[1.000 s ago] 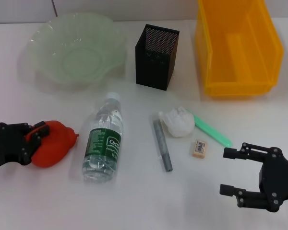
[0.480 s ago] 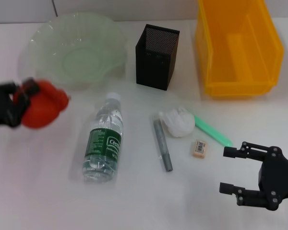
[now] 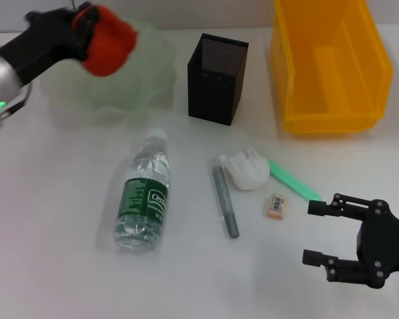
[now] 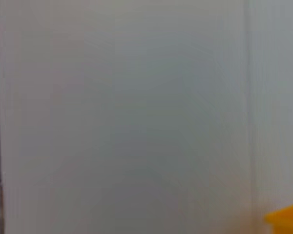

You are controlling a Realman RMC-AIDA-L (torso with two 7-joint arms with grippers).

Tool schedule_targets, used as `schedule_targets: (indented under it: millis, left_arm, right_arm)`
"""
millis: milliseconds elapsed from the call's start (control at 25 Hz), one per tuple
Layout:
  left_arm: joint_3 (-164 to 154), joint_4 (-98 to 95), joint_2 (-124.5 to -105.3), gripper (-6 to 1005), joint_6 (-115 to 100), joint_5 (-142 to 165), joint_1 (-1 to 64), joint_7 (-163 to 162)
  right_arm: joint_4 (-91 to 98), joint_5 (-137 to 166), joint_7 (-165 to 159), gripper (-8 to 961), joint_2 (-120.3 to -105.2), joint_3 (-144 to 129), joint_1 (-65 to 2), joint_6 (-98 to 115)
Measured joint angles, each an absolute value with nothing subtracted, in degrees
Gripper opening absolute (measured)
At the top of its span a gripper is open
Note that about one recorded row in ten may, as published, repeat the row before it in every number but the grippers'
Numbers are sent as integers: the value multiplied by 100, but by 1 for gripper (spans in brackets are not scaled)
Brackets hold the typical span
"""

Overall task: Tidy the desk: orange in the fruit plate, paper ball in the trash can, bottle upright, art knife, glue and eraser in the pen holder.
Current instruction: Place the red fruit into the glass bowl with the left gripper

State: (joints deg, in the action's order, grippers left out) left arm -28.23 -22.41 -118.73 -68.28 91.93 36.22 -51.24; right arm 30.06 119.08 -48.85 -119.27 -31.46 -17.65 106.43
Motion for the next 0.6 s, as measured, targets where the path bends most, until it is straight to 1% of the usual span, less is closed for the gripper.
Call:
schedule_targets:
  millis: [40, 80, 120, 280, 440, 520, 600]
  left_arm:
    - [-2800, -2059, -11882, 77, -6417, 9149, 3820, -4973]
    - [-2800, -2059, -11882, 78, -6417, 9149, 3820, -4973]
    - [-2792, -1930, -11898, 79, -6023, 9110, 3994, -4904]
    - [-2782, -1605, -11919, 83, -5573, 8863, 4240, -4470]
    - [-2814, -1430, -11919, 290, -5680, 8375, 4154, -4069]
    - [-2836, -1436, -11910, 339, -5900, 8362, 4043, -4150]
    - [-2946, -1496, -11880, 388, -6554, 8388, 3775, -4314]
  right_arm:
    - [3005, 11909, -4907, 731, -11926, -3146, -1775, 10643]
    - [3002, 11909, -4923, 731, -11927, -3146, -1783, 10643]
    - [2994, 11909, -4953, 731, -11926, -3146, -1793, 10642]
    - [2980, 11909, -5063, 730, -11927, -3146, -1815, 10636]
    - [2969, 11898, -5131, 730, -11927, -3125, -1823, 10635]
    - [2966, 11856, -5192, 730, -11927, -3097, -1822, 10641]
    - [2975, 11635, -5425, 729, -11925, -3022, -1805, 10713]
